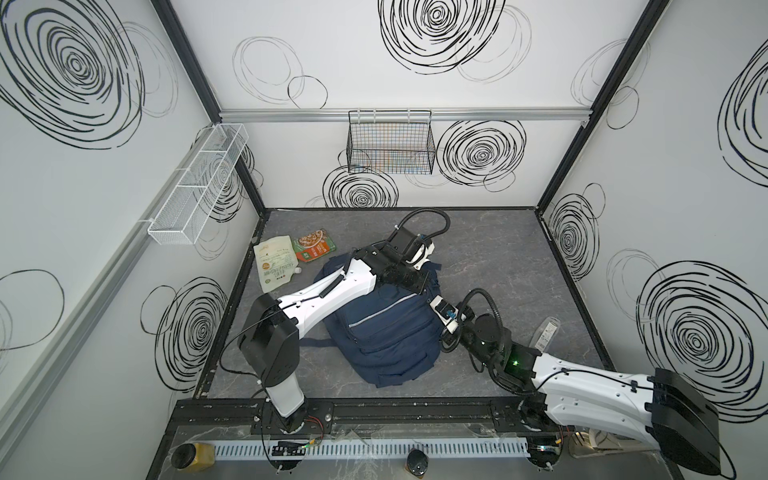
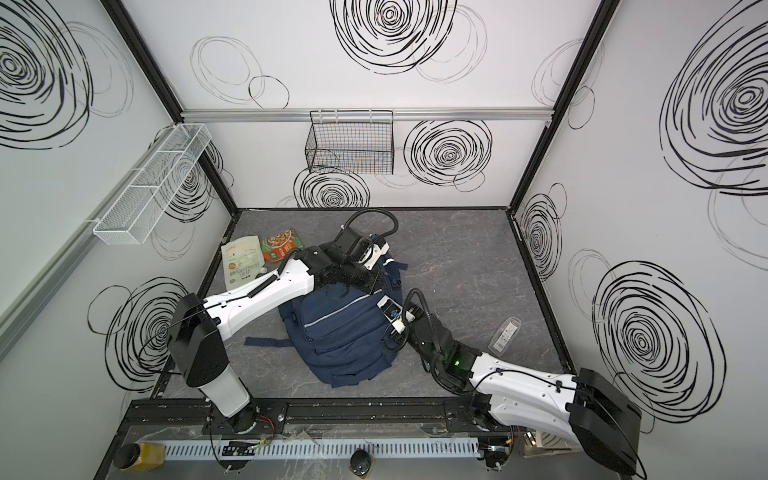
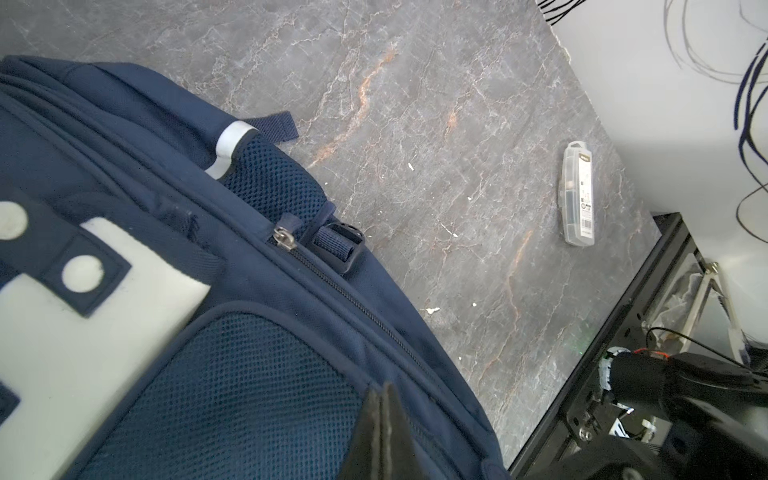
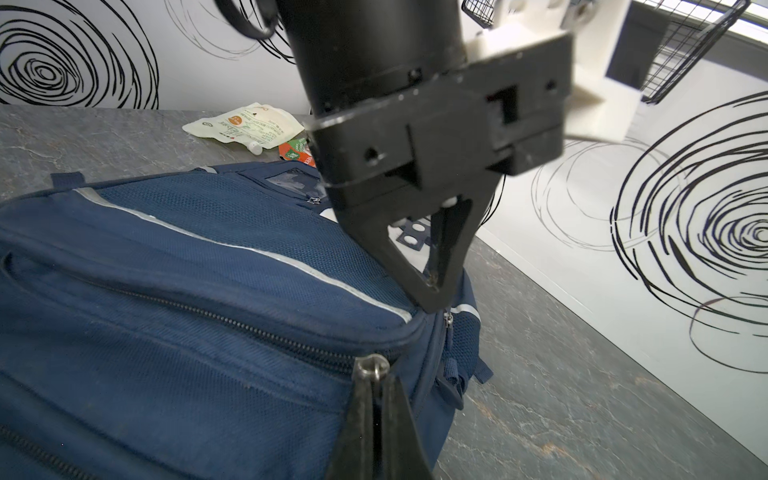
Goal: Pack the student bag
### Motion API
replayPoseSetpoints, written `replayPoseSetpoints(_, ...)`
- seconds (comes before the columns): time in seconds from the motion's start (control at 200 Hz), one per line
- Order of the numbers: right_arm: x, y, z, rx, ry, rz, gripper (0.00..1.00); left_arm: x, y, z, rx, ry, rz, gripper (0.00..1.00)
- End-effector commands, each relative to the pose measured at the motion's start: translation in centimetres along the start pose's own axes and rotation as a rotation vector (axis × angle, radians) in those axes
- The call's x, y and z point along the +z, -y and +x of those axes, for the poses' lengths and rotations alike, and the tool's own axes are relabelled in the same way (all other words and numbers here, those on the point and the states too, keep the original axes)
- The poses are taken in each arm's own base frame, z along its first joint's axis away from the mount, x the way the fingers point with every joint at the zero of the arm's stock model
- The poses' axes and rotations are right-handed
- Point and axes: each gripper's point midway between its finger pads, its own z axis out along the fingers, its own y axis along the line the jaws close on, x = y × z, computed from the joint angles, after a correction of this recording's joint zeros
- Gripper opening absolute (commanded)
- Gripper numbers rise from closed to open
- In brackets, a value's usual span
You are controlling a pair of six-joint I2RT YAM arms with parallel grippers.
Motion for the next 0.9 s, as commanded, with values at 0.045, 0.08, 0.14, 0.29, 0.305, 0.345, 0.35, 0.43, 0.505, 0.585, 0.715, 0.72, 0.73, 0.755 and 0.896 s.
replayPoseSetpoints(0.045,-0.5,3.1,-4.5,0.047,0.123,0.13,0.0,-3.7,0.6,-1.1,-0.004,0.06,0.021,0.42)
replayPoseSetpoints(0.08,-0.5,3.1,-4.7,0.052,0.127,0.125,0.0,-4.5,1.1,-1.2,0.012,0.071,0.044,0.51)
replayPoseSetpoints(0.14,-0.6,2.8,-4.9,0.056,0.135,0.108,0.0,-5.2,2.3,-0.7,0.038,0.058,0.097,0.58)
replayPoseSetpoints(0.29,-0.8,2.6,-4.9,0.068,0.148,0.091,0.0,-5.0,3.0,2.3,0.109,-0.045,0.106,0.57)
replayPoseSetpoints(0.305,-0.8,2.6,-5.0,0.069,0.15,0.091,0.0,-5.0,2.9,2.6,0.118,-0.053,0.1,0.56)
replayPoseSetpoints(0.345,-0.8,2.6,-5.0,0.072,0.151,0.093,0.0,-5.1,2.8,3.3,0.146,-0.069,0.083,0.56)
replayPoseSetpoints(0.35,-0.8,2.6,-5.0,0.073,0.151,0.092,0.0,-5.1,2.7,3.5,0.149,-0.071,0.081,0.56)
replayPoseSetpoints(0.43,-0.9,2.7,-5.1,0.086,0.15,0.093,0.0,-5.4,2.5,4.5,0.214,-0.07,0.044,0.55)
replayPoseSetpoints(0.505,-1.0,3.1,-5.3,0.125,0.151,0.104,0.0,-5.8,2.8,5.5,0.29,-0.057,0.042,0.55)
replayPoseSetpoints(0.585,-1.0,3.0,-5.3,0.135,0.153,0.098,0.0,-6.2,2.7,6.3,0.347,-0.042,0.028,0.54)
replayPoseSetpoints(0.715,-0.9,3.0,-5.4,0.141,0.154,0.093,0.0,-6.4,1.8,6.6,0.382,-0.016,-0.018,0.42)
replayPoseSetpoints(0.72,-1.0,3.0,-5.4,0.142,0.156,0.094,0.0,-6.4,1.8,6.6,0.383,-0.016,-0.02,0.41)
replayPoseSetpoints(0.73,-0.9,3.0,-5.4,0.141,0.155,0.094,0.0,-6.4,1.8,6.7,0.386,-0.015,-0.021,0.4)
replayPoseSetpoints(0.755,-0.9,3.0,-5.4,0.143,0.153,0.093,0.0,-6.5,1.7,6.6,0.392,-0.01,-0.026,0.38)
replayPoseSetpoints(0.896,-0.8,2.8,-5.3,0.147,0.152,0.085,0.0,-6.6,1.5,6.3,0.41,0.024,-0.036,0.24)
